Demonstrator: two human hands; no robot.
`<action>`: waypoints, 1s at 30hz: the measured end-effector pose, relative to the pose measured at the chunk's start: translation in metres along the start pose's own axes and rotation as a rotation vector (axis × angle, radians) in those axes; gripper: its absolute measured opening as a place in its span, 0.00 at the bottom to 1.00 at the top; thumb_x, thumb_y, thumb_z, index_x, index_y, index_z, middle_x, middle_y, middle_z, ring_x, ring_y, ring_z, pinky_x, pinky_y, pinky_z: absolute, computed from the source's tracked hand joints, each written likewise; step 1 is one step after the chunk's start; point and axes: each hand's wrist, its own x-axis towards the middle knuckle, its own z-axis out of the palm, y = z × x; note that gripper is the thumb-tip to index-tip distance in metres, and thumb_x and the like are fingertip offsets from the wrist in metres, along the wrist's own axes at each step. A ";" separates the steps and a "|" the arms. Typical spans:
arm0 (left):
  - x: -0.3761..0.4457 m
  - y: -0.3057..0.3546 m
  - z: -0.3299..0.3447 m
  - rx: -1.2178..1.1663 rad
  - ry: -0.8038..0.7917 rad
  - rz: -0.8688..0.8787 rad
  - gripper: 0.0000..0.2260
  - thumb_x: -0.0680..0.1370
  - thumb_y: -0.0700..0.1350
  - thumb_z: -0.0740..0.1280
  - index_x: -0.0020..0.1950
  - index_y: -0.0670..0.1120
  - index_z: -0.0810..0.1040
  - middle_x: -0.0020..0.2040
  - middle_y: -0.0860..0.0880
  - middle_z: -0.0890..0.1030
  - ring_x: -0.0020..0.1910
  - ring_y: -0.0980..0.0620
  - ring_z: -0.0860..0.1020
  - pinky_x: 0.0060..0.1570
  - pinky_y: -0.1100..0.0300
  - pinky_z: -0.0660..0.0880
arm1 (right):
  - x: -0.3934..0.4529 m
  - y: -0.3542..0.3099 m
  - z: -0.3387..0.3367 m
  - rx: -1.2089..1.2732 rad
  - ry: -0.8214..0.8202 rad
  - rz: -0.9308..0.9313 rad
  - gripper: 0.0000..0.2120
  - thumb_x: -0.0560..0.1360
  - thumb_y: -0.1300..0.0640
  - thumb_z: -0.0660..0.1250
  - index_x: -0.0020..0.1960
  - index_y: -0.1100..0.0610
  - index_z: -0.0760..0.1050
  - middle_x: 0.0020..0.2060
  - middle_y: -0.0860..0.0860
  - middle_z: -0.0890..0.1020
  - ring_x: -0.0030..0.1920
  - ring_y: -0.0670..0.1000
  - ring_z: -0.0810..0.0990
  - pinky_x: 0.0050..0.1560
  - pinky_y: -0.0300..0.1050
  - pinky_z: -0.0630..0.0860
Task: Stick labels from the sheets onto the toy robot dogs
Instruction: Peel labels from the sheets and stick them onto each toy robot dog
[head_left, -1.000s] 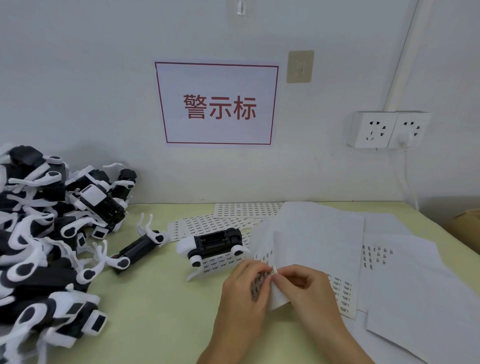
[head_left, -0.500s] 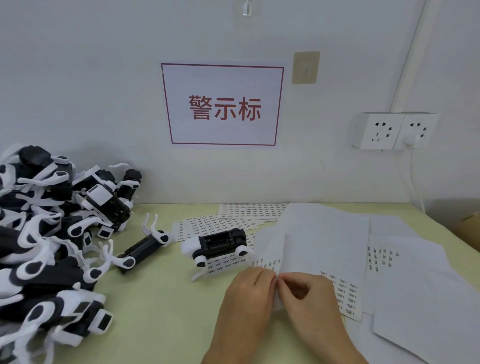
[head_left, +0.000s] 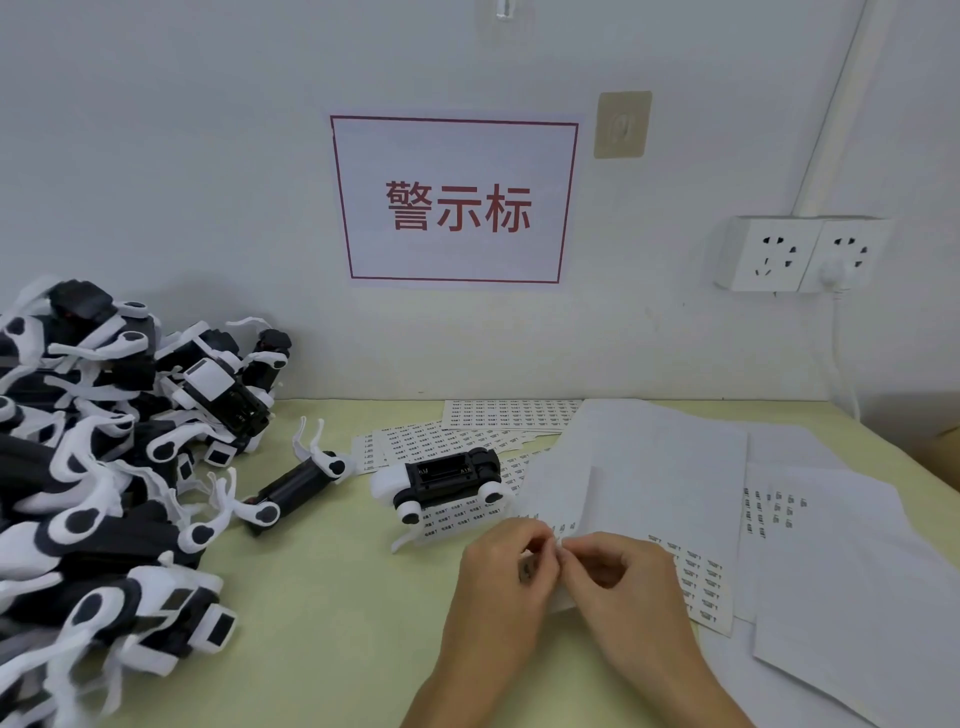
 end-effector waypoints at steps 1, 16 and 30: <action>0.001 0.001 0.000 -0.045 0.008 -0.024 0.06 0.77 0.38 0.69 0.41 0.46 0.81 0.38 0.56 0.80 0.40 0.58 0.78 0.40 0.66 0.73 | 0.000 0.000 0.000 -0.002 -0.001 0.002 0.13 0.74 0.64 0.71 0.40 0.48 0.86 0.36 0.43 0.86 0.40 0.42 0.85 0.44 0.35 0.79; 0.005 -0.004 -0.001 -0.193 0.082 -0.124 0.09 0.76 0.35 0.71 0.41 0.48 0.83 0.39 0.57 0.82 0.42 0.54 0.81 0.43 0.63 0.77 | 0.001 0.000 0.000 -0.087 0.046 -0.066 0.24 0.73 0.66 0.73 0.32 0.36 0.80 0.33 0.40 0.84 0.35 0.40 0.82 0.37 0.26 0.73; 0.009 -0.006 -0.008 -0.605 0.187 -0.414 0.06 0.78 0.33 0.68 0.49 0.42 0.82 0.41 0.45 0.86 0.37 0.52 0.83 0.36 0.64 0.77 | 0.011 0.015 -0.029 -0.473 0.285 0.212 0.07 0.77 0.59 0.65 0.46 0.55 0.83 0.45 0.47 0.83 0.48 0.49 0.79 0.48 0.46 0.77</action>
